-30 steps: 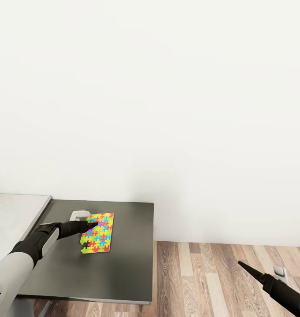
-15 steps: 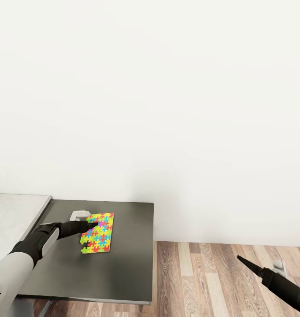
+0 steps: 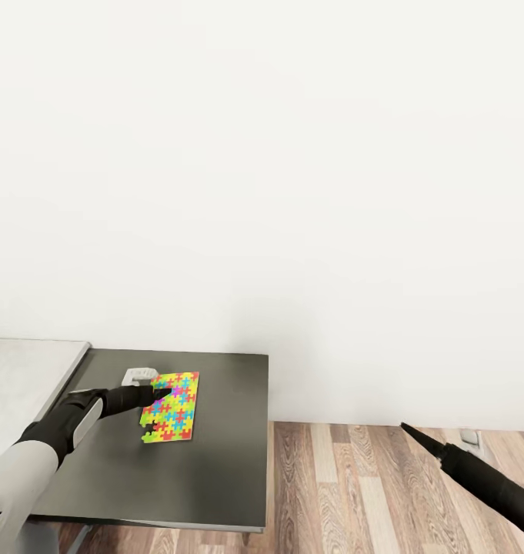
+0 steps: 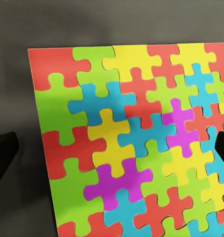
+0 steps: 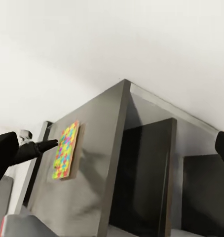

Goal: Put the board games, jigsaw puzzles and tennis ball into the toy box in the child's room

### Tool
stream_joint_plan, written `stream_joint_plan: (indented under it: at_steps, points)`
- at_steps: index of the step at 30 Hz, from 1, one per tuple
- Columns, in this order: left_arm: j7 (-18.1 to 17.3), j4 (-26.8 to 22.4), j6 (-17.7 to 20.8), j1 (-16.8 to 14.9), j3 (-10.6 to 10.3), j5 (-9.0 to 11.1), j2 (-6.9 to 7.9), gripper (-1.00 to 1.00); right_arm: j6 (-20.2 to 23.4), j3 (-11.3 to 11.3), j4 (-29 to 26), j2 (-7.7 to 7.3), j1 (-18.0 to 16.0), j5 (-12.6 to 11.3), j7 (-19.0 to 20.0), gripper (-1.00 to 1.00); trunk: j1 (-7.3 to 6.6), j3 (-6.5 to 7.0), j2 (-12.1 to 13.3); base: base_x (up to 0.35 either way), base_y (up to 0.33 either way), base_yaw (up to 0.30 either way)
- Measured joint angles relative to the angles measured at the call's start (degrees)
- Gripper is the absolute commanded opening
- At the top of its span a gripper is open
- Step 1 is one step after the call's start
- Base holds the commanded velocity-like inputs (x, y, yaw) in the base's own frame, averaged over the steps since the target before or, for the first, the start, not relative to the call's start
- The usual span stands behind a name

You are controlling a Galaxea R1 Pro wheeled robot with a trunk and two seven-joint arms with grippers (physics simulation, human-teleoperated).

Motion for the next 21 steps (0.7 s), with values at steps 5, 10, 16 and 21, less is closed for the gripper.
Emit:
stream_joint_plan:
  at_steps: [5,10,16,21]
  points:
    - [-0.03,-0.02,0.18,0.0,-0.06,0.04,-0.03,1.0,0.52,-0.04,-1.72,1.31,-0.76,0.06,0.02,1.0,0.0,0.0,0.0,0.0,0.0,0.0]
    - [-0.04,-0.16,0.6,0.0,0.0,0.05,0.0,1.0,1.17,-0.05,-2.86,1.72,-0.98,0.08,0.0,1.0,0.0,0.0,0.0,0.0,0.0,0.0]
    - [0.0,-0.47,3.53,0.0,0.05,0.04,-0.08,1.0,2.08,-0.06,-2.96,1.78,-1.11,0.22,-0.15,1.0,0.0,0.0,0.0,0.0,0.0,0.0]
    - [0.04,-2.9,7.88,0.0,-0.05,-0.17,-0.5,1.0,2.31,-0.01,-2.4,1.65,-1.4,0.66,-0.79,1.0,0.0,0.0,0.0,0.0,0.0,0.0]
